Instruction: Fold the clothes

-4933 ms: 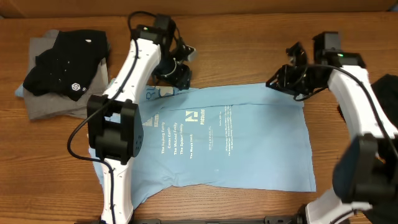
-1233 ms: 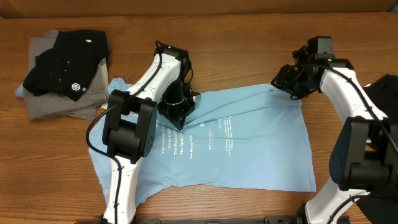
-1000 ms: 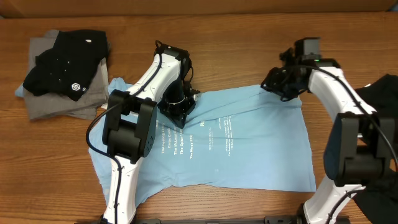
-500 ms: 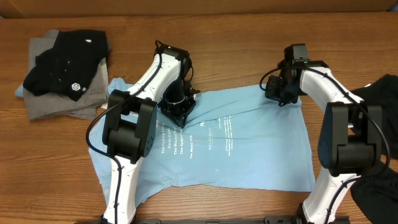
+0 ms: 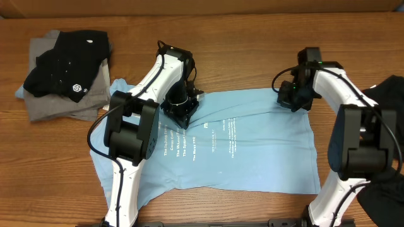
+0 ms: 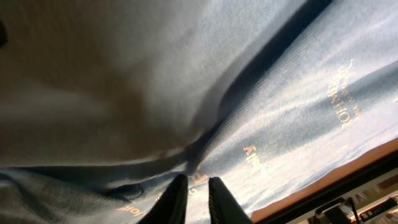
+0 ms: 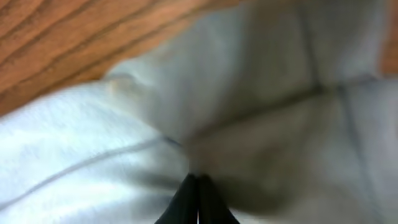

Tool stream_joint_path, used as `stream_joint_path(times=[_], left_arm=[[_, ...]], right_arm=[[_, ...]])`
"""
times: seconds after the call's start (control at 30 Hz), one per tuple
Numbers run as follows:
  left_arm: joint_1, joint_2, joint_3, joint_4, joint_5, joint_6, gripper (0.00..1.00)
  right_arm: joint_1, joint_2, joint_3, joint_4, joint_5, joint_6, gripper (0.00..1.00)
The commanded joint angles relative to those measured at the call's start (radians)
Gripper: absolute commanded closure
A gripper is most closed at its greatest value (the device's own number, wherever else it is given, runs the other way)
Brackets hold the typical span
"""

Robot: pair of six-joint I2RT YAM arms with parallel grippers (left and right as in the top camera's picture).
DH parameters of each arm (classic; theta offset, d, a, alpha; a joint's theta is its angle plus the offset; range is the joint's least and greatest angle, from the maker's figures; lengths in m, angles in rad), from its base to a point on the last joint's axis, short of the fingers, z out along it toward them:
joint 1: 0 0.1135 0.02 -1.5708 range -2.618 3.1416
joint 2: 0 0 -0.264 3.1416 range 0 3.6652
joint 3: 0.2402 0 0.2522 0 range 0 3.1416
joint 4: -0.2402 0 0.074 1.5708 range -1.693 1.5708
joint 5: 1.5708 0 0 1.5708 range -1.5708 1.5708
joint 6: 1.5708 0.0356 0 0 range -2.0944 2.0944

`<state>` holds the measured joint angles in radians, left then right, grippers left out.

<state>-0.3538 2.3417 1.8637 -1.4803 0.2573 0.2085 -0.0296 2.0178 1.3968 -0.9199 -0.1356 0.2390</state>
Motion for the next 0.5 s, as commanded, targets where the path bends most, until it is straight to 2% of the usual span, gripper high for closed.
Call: stream_joint_path(times=[0.0,0.13,0.23,0.47], left_arm=[[-0.008,-0.002,-0.005,0.005,-0.002,-0.015,0.79],[-0.007,-0.002,-0.005,0.011,-0.002,-0.015,0.80],[-0.008,-0.002,0.003,0.016,-0.002,-0.015,0.92],[-0.008,-0.002,0.149,-0.024,0.039,-0.014,0.96]], right_arm=[[0.000,-0.093,0.006,-0.030,0.008,0.002,0.96],[0.002,-0.099,0.006,-0.116,0.007,0.003,0.96],[0.002,-0.099,0.004,-0.155,0.008,0.002,0.95],[-0.035,-0.100,0.005,-0.140,-0.014,0.002,0.92]])
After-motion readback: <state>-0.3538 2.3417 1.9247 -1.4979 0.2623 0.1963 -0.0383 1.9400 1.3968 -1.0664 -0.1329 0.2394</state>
